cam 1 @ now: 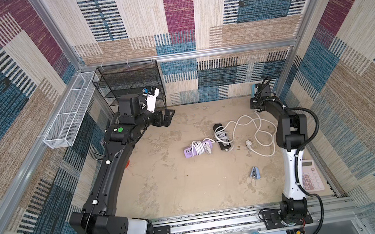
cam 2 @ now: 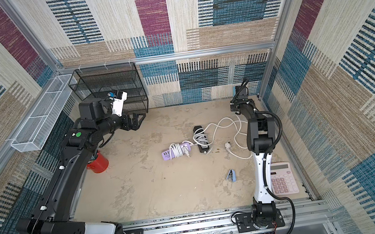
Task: Unwrap the cord wrapped around the power strip
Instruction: Place the power strip at the center of the board.
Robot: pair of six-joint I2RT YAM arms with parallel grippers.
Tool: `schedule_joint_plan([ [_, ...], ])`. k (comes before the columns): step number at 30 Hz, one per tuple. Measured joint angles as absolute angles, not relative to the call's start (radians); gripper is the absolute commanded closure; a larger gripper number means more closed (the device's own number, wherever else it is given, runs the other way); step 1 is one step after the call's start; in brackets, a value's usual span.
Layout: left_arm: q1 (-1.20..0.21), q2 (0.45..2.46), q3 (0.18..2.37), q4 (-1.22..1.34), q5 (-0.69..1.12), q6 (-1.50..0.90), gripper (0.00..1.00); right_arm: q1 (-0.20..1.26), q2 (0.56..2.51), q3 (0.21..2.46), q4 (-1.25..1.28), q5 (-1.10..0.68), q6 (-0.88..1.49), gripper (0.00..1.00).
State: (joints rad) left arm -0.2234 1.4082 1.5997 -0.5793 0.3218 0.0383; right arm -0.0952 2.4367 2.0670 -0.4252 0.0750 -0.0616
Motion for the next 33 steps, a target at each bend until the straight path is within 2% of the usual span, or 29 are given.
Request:
schedule_joint_plan([
  [8,-0.212,1.408,1.6,-0.579,0.342,0.038,0.0,-0.104,2.475,2.091,-0.501,0.007,-0.062,0.76],
  [18,-0.205,1.408,1.6,-0.576,0.347,0.038,0.0,-0.105,2.331,1.823,-0.426,-0.03,-0.051,0.75],
  [25,-0.205,1.409,1.6,-0.575,0.348,0.038,0.0,-0.105,2.27,1.715,-0.412,-0.035,-0.043,0.71],
  [27,-0.205,1.41,1.6,-0.574,0.348,0.038,0.0,-0.105,2.254,1.692,-0.414,-0.035,-0.042,0.62],
  [30,-0.205,1.411,1.6,-0.574,0.35,0.038,0.0,-0.105,2.235,1.667,-0.426,-0.034,-0.039,0.38],
  [33,-0.205,1.414,1.6,-0.574,0.352,0.038,0.0,-0.104,2.223,1.655,-0.445,-0.033,-0.038,0.18],
])
